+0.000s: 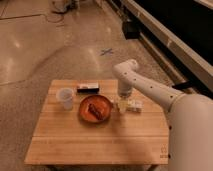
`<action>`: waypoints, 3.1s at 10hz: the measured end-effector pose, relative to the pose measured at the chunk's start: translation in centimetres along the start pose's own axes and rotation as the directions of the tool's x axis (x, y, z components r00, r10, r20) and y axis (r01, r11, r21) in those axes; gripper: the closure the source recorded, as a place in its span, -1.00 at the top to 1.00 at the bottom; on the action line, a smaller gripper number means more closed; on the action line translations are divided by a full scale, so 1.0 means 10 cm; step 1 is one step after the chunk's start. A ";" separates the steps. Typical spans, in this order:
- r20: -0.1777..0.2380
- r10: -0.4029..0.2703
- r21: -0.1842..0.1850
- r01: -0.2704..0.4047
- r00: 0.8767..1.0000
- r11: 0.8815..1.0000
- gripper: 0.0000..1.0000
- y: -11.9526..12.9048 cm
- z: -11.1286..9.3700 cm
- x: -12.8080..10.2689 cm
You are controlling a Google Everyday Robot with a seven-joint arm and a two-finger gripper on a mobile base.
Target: Stand the bottle upright
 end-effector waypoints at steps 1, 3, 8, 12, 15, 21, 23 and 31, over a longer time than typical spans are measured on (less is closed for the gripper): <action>0.012 0.002 -0.012 -0.002 1.000 1.000 0.60 0.07 0.04 0.00; 0.034 0.009 -0.024 -0.009 0.999 1.000 0.60 0.21 0.14 -0.02; 0.119 -0.021 -0.015 0.023 0.993 1.000 0.60 0.30 0.37 -0.05; 0.198 -0.019 -0.044 0.028 0.980 0.999 0.34 0.36 0.33 -0.07; 0.202 -0.010 -0.038 0.018 0.979 0.999 -0.24 0.33 0.34 -0.04; 0.133 0.009 -0.028 -0.006 0.991 1.000 -1.00 0.34 0.23 0.16; 0.075 0.055 -0.039 -0.052 0.996 0.998 -1.00 0.49 0.09 0.12; -0.272 0.139 -0.013 -0.148 0.952 0.989 -1.00 0.80 -0.39 0.23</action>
